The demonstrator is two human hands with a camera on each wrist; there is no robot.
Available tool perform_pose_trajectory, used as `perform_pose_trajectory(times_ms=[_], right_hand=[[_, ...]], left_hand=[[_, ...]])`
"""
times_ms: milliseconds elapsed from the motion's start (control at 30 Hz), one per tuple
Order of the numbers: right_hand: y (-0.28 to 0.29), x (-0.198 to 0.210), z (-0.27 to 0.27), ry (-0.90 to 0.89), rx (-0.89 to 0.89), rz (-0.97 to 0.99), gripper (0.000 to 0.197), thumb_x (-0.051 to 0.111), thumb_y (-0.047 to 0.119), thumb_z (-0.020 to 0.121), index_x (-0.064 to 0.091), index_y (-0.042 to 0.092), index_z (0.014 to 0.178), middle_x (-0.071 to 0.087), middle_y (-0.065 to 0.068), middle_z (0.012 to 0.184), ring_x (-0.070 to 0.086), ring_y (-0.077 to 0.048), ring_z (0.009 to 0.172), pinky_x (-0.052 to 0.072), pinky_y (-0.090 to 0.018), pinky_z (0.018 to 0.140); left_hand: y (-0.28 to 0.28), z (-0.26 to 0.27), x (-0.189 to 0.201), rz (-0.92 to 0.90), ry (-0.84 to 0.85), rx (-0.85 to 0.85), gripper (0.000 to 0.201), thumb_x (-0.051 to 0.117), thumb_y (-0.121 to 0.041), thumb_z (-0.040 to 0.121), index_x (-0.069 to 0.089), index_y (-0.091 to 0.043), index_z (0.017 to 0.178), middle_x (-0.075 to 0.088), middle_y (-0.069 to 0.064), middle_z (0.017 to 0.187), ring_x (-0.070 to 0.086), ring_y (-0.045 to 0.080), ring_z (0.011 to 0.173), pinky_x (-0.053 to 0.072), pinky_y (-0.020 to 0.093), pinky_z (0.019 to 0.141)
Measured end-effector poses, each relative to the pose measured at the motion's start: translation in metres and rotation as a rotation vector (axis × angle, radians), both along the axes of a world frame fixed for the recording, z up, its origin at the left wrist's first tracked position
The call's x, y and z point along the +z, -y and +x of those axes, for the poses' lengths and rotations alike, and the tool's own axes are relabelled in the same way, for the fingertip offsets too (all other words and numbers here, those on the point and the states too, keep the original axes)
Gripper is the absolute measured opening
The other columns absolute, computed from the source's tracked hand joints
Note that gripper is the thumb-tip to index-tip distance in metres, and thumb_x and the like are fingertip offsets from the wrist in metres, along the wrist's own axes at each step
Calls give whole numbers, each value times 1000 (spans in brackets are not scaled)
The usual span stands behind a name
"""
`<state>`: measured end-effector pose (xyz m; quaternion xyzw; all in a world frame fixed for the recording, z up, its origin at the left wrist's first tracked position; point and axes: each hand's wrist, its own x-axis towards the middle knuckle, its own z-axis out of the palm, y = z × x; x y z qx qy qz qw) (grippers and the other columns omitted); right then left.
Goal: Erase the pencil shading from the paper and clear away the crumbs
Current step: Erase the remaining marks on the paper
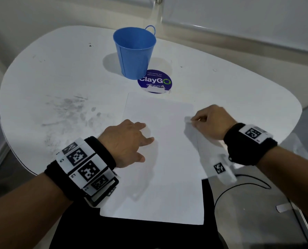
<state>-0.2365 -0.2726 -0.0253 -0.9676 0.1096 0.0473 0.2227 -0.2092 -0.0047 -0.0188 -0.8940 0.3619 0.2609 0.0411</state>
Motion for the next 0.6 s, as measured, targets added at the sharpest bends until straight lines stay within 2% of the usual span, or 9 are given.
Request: perform_pose_trajectory(times_ms=[67, 133, 167, 200, 300, 433, 500, 567, 600], right_hand=[[-1, -1, -4, 1, 23, -25, 13, 65, 21, 89, 77, 17, 85, 68, 6, 76, 61, -14, 74, 45, -22, 72], [-22, -2, -19, -45, 212, -39, 14, 66, 19, 88, 75, 20, 77, 61, 16, 65, 55, -4, 62, 42, -19, 65], [-26, -2, -22, -65, 235, -21, 14, 66, 20, 88, 75, 22, 76, 60, 17, 63, 54, -2, 61, 41, -18, 64], [-19, -2, -18, -69, 187, -18, 13, 67, 20, 88, 76, 22, 78, 62, 16, 65, 56, -3, 62, 42, -20, 65], [4, 0, -2, 15, -62, -34, 13, 65, 21, 88, 76, 19, 82, 69, 4, 76, 64, -17, 76, 47, -24, 73], [-21, 0, -25, -91, 212, -35, 14, 66, 21, 88, 75, 20, 77, 59, 18, 60, 56, 0, 60, 44, -21, 66], [-8, -1, -21, -81, 115, -16, 12, 68, 24, 88, 76, 23, 80, 65, 15, 69, 59, -1, 67, 44, -21, 69], [6, 0, -13, -10, -45, -11, 13, 67, 24, 89, 76, 22, 80, 69, 8, 77, 64, -12, 77, 45, -23, 73], [6, -1, -14, 1, -54, -27, 15, 65, 23, 89, 74, 22, 78, 68, 9, 74, 64, -14, 76, 47, -24, 72]], left_hand=[[1, -1, 1, 10, 2, -5, 62, 50, -54, 101, 19, -52, 155, 2, -12, 168, 11, 14, 151, 40, 41, 111], [1, -1, 1, 16, 1, -4, 62, 50, -54, 101, 19, -52, 155, 2, -11, 168, 12, 15, 151, 40, 40, 111], [1, -1, 1, 19, 4, -5, 63, 50, -54, 100, 19, -52, 155, 3, -11, 168, 12, 15, 151, 40, 40, 111], [1, 0, 1, 24, 10, -8, 63, 50, -54, 100, 19, -52, 155, 4, -11, 168, 13, 15, 150, 40, 40, 110], [1, -1, 1, 27, 23, -12, 63, 50, -55, 100, 19, -52, 155, 5, -11, 168, 13, 16, 150, 41, 41, 110], [0, -2, 1, 27, 19, -8, 63, 50, -54, 100, 20, -52, 155, 4, -10, 168, 12, 16, 151, 41, 41, 110], [0, -2, 1, 27, 26, -11, 63, 50, -55, 100, 20, -52, 155, 5, -10, 167, 13, 16, 150, 41, 41, 110], [0, -2, 0, 24, 37, -13, 63, 50, -55, 100, 20, -51, 155, 6, -10, 167, 14, 16, 150, 41, 41, 109], [0, -3, 0, 23, 36, -11, 62, 50, -55, 100, 20, -51, 155, 6, -10, 167, 14, 16, 150, 41, 41, 110]])
